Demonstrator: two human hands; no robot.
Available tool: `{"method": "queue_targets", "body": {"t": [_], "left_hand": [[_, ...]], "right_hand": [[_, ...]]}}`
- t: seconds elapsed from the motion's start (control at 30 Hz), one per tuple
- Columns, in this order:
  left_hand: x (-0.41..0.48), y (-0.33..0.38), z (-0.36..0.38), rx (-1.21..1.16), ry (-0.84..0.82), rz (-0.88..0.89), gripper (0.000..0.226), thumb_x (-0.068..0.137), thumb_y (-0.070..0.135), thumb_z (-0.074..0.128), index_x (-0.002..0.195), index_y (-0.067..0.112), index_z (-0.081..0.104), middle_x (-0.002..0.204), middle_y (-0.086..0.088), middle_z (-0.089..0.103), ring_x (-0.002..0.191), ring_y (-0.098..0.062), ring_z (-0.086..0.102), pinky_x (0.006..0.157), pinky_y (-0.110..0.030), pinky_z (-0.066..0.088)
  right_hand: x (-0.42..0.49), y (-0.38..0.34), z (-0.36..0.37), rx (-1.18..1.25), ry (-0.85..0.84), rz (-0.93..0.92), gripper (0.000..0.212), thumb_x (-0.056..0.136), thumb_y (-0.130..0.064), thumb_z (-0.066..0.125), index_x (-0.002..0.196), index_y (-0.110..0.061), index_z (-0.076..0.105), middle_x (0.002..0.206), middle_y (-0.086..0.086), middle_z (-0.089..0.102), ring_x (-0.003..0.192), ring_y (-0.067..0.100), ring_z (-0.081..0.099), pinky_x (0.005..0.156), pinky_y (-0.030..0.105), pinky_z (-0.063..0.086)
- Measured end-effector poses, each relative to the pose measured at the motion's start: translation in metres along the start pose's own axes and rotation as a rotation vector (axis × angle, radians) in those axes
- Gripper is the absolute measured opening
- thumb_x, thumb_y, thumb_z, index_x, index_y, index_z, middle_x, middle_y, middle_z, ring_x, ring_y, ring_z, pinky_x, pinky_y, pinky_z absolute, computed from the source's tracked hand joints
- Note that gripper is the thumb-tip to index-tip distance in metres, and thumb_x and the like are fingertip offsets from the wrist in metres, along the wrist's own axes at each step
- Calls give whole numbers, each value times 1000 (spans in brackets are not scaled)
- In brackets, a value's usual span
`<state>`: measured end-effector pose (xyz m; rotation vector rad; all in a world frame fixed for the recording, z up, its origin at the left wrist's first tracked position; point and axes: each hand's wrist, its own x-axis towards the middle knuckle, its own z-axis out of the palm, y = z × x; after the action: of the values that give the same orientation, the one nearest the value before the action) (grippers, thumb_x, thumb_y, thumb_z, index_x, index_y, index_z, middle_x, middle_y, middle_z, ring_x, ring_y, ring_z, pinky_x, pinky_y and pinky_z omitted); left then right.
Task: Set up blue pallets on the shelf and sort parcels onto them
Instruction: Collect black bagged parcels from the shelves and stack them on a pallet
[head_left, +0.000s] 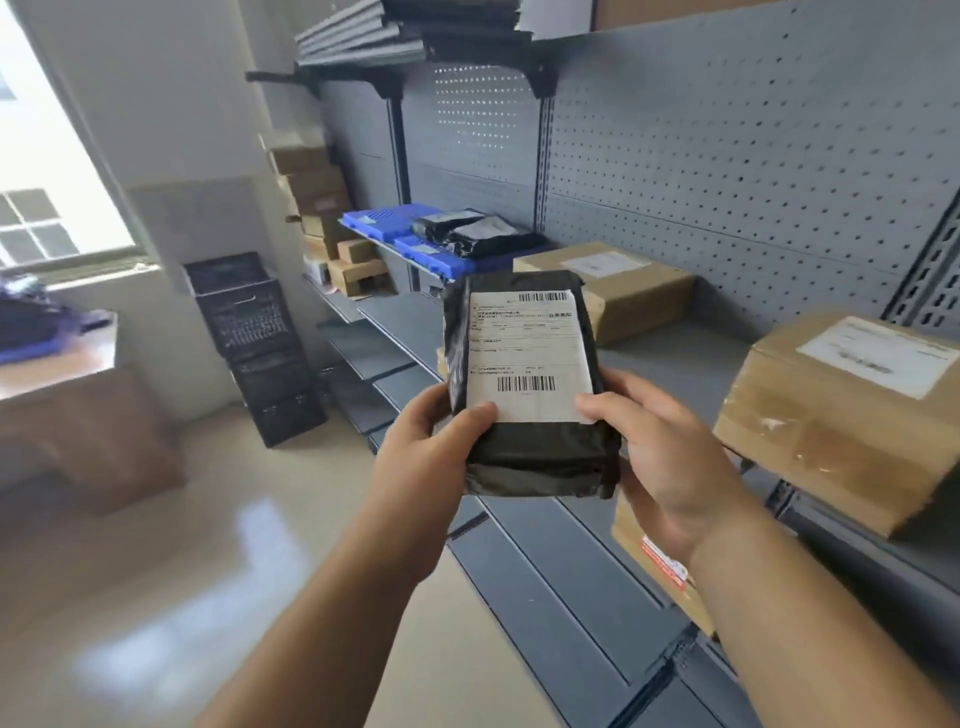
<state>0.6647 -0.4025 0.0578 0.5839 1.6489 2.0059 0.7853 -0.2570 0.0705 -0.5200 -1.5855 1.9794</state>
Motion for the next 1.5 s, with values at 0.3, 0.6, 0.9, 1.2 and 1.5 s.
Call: {"method": "queue_targets", "body": {"t": [0.3, 0.6, 0.9, 1.2, 1.5], "left_hand": [[47, 2, -108, 24, 222, -48, 25, 99, 11, 62, 122, 17, 71, 118, -2, 77, 113, -26, 72, 106, -54, 51], [148, -5, -152, 24, 410, -41, 24, 99, 11, 62, 120, 16, 71, 114, -2, 78, 110, -27, 73, 98, -49, 57], [241, 0, -190, 3, 607, -12, 22, 99, 11, 61, 119, 17, 71, 114, -3, 78, 109, -28, 73, 102, -54, 55], [315, -2, -263, -37, 666, 16, 33, 85, 22, 67, 118, 17, 71, 115, -5, 78, 108, -27, 74, 102, -53, 55], [423, 12, -390, -41, 593, 0, 33, 86, 23, 68, 118, 18, 71, 115, -5, 78, 109, -28, 74, 94, -46, 57]], "right_hand": [[87, 51, 103, 46, -192, 121, 28, 99, -5, 55, 118, -15, 74, 106, 6, 80, 80, 14, 77, 52, 20, 54], [219, 83, 157, 62, -371, 212, 29, 99, -5, 54, 120, -16, 71, 113, 7, 78, 103, 23, 75, 73, 28, 61], [346, 107, 214, 35, -527, 279, 30, 98, -8, 56, 124, -17, 68, 112, 5, 78, 100, 23, 76, 68, 30, 60], [426, 134, 289, -4, -624, 303, 31, 98, -6, 55, 124, -18, 69, 113, 3, 78, 84, 15, 75, 52, 19, 51], [519, 166, 405, -6, -540, 306, 30, 98, -6, 56, 124, -16, 68, 116, 6, 77, 110, 32, 72, 92, 49, 57]]}}
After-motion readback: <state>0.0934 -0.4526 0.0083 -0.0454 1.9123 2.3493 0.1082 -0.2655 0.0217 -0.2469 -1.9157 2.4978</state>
